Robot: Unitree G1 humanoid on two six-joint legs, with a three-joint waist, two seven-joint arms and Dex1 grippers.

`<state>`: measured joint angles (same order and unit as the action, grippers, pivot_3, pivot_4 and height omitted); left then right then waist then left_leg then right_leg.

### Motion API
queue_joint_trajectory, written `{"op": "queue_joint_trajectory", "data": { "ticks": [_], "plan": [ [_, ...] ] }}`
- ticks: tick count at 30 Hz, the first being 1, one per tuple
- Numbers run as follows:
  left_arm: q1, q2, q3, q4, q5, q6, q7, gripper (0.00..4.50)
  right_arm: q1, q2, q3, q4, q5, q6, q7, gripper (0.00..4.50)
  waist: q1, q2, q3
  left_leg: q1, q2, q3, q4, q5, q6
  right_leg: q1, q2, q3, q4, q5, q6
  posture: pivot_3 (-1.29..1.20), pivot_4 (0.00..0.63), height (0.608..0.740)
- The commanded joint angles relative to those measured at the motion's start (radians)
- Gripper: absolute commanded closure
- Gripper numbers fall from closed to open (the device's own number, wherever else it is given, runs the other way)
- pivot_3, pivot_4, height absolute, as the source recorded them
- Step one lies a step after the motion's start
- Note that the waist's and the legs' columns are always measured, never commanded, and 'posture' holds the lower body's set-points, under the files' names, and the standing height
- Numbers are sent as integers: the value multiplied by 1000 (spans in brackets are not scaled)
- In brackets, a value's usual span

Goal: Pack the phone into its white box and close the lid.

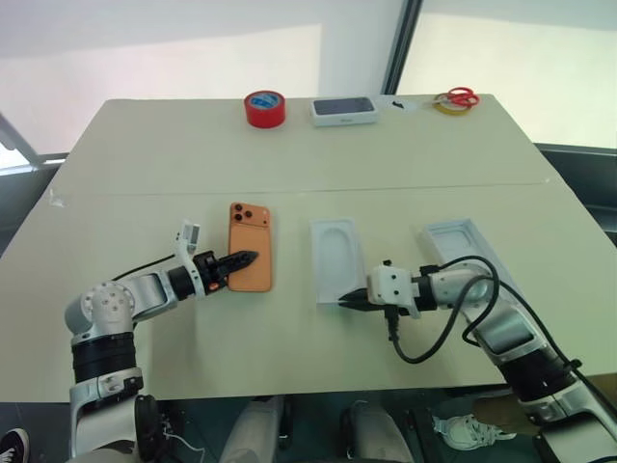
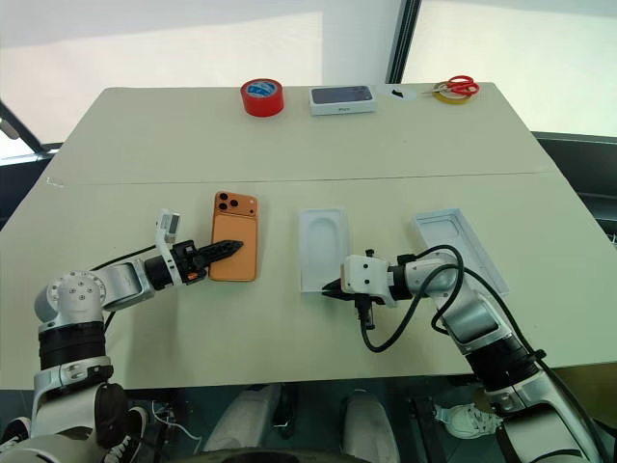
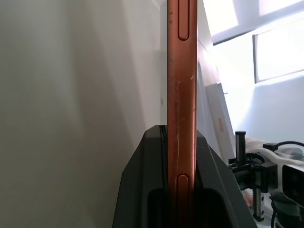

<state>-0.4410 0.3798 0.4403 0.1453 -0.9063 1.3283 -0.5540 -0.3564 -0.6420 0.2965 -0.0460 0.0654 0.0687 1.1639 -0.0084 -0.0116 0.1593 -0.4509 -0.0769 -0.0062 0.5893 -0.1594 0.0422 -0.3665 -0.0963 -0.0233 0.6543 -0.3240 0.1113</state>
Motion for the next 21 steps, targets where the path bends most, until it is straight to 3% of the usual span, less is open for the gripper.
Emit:
{"op": "queue_joint_trajectory", "data": {
  "ticks": [1,11,13,16,21],
  "plan": [
    [-52,-13,55,-39,-78,15,20,4500,-27,27,-7,-63,32,43,-14,4418,1,0,0,0,0,0,0,0,0,0,0,0,0,0,0,0,150,738],
    [-135,-74,87,-35,-168,43,111,4500,-127,150,102,4,-102,55,-115,4418,-2,-1,0,0,0,0,1,0,0,0,1,0,0,0,0,0,150,738],
    [-127,-78,71,-39,-165,35,113,4500,-134,181,101,-5,-68,102,-110,4418,0,-1,1,0,0,0,1,1,-1,0,1,0,0,0,0,0,150,738],
    [-107,-91,48,-47,-156,35,126,4500,-134,195,84,-37,-22,161,-99,3453,1,-1,1,0,0,0,2,1,-1,0,1,0,1,0,0,0,150,738],
    [-71,-93,14,-68,-159,39,127,4500,-124,157,0,-104,57,173,-91,985,3,-1,1,0,0,0,2,0,0,1,1,0,1,0,0,0,150,738]
  ]
}}
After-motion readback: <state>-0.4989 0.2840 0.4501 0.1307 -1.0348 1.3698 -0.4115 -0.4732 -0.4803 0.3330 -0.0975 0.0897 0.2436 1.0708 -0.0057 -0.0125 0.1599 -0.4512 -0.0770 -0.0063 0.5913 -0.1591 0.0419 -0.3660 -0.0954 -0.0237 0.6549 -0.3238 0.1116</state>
